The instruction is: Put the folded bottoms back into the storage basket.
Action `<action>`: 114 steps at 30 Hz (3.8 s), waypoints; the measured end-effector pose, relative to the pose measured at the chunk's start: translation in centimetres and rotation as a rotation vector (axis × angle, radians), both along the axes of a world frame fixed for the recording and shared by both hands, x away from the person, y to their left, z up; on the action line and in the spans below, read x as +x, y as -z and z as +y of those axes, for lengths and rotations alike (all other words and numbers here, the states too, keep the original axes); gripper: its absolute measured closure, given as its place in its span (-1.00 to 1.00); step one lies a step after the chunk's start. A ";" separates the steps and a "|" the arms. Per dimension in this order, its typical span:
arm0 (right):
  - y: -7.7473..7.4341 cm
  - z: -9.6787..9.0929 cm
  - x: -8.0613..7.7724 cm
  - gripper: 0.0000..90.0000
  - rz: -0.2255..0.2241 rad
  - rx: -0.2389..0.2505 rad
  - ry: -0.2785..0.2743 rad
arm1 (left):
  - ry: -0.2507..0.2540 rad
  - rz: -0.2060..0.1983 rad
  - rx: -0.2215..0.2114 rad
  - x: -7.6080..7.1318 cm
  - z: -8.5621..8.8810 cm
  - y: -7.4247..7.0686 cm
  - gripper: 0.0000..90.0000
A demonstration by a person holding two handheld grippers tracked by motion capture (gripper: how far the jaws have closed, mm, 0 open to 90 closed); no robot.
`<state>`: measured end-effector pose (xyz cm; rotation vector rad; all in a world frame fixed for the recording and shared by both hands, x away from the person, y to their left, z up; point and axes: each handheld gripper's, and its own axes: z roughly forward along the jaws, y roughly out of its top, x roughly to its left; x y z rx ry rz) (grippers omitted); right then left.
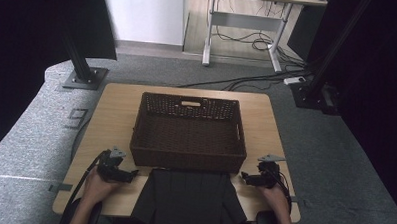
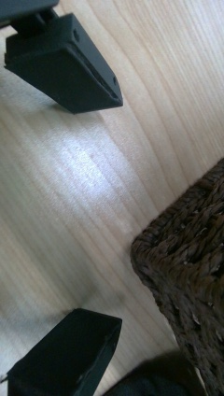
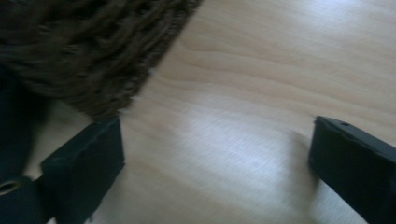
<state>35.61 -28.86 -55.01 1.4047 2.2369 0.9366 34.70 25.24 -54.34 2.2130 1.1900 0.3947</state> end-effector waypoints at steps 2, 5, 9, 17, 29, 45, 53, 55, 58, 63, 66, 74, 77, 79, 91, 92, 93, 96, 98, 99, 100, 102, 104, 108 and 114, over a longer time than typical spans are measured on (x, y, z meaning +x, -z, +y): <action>-0.4 0.1 -0.5 -0.92 0.009 0.007 -0.011 | -0.002 0.025 -0.041 -0.2 -0.2 -0.4 -0.90; -1.0 0.5 -1.5 -0.96 0.017 0.031 -0.035 | 0.024 0.025 -0.107 -1.1 -0.9 -1.2 -0.89; -1.8 1.4 -2.6 -1.00 0.033 0.074 -0.071 | 0.081 0.027 -0.196 -2.0 -2.3 -2.4 -0.90; -2.8 4.4 -4.4 -1.00 0.067 0.157 -0.150 | 0.176 0.030 -0.218 -3.2 -6.2 -3.2 -0.94; -1.6 7.8 -4.6 -1.00 0.153 0.215 -0.171 | 0.154 0.121 -0.171 -3.2 -8.8 -1.1 -1.00; -1.3 10.7 -5.4 -0.98 0.252 0.187 -0.347 | 0.183 0.202 -0.228 -4.2 -8.7 -0.8 -1.00; -1.2 9.4 -4.7 -0.59 0.338 0.329 -0.371 | 0.229 0.237 -0.228 -4.9 -9.0 -1.1 -0.90; -1.2 9.8 -4.5 -0.58 0.356 0.338 -0.391 | 0.237 0.245 -0.220 -4.8 -9.4 -1.2 -0.82; -1.2 10.7 -4.4 -0.59 0.364 0.337 -0.410 | 0.255 0.240 -0.211 -4.9 -9.9 -1.3 -0.73; -0.7 11.0 -3.9 -0.37 0.406 0.413 -0.444 | 0.278 0.239 -0.238 -4.8 -10.1 -1.1 -0.58; 0.0 11.9 -4.0 -0.29 0.443 0.496 -0.473 | 0.288 0.242 -0.264 -4.8 -10.4 -1.0 -0.48; 0.3 12.5 -4.2 0.11 0.454 0.493 -0.465 | 0.322 0.285 -0.336 -4.7 -10.5 -0.6 -0.04; 0.4 12.3 -4.3 0.20 0.456 0.511 -0.471 | 0.335 0.308 -0.373 -4.6 -10.5 -0.4 0.16; 0.3 12.2 -4.5 0.22 0.440 0.515 -0.474 | 0.349 0.296 -0.387 -4.7 -10.5 -0.3 0.26; -2.3 12.0 -6.0 0.25 0.255 0.489 -0.518 | 0.411 0.203 -0.471 -4.9 -9.6 -2.8 0.36; -2.7 12.0 -6.1 0.25 0.235 0.484 -0.520 | 0.414 0.191 -0.468 -4.9 -9.6 -3.2 0.36; -3.1 12.0 -6.2 0.25 0.219 0.477 -0.522 | 0.418 0.179 -0.464 -4.9 -9.6 -3.6 0.36; -4.3 12.0 -6.3 0.26 0.169 0.461 -0.531 | 0.431 0.141 -0.466 -4.9 -9.5 -5.0 0.36; -5.0 11.9 -6.2 0.26 0.145 0.462 -0.535 | 0.438 0.117 -0.467 -4.9 -9.5 -6.0 0.36; -5.4 11.8 -6.2 0.26 0.133 0.462 -0.537 | 0.440 0.106 -0.468 -4.9 -9.5 -6.4 0.36; -5.8 11.8 -6.1 0.26 0.120 0.462 -0.539 | 0.444 0.095 -0.467 -4.8 -9.6 -6.9 0.36; -6.7 11.7 -6.0 0.26 0.094 0.457 -0.543 | 0.451 0.074 -0.469 -4.7 -9.6 -7.7 0.36; -7.5 11.7 -6.0 0.26 0.069 0.451 -0.546 | 0.458 0.055 -0.474 -4.5 -9.5 -8.4 0.36; -9.2 11.5 -5.8 0.26 0.026 0.438 -0.552 | 0.470 0.022 -0.479 -4.3 -9.5 -10.0 0.36; -11.4 11.6 -5.3 0.26 -0.032 0.418 -0.559 | 0.483 -0.021 -0.475 -3.6 -9.5 -12.3 0.36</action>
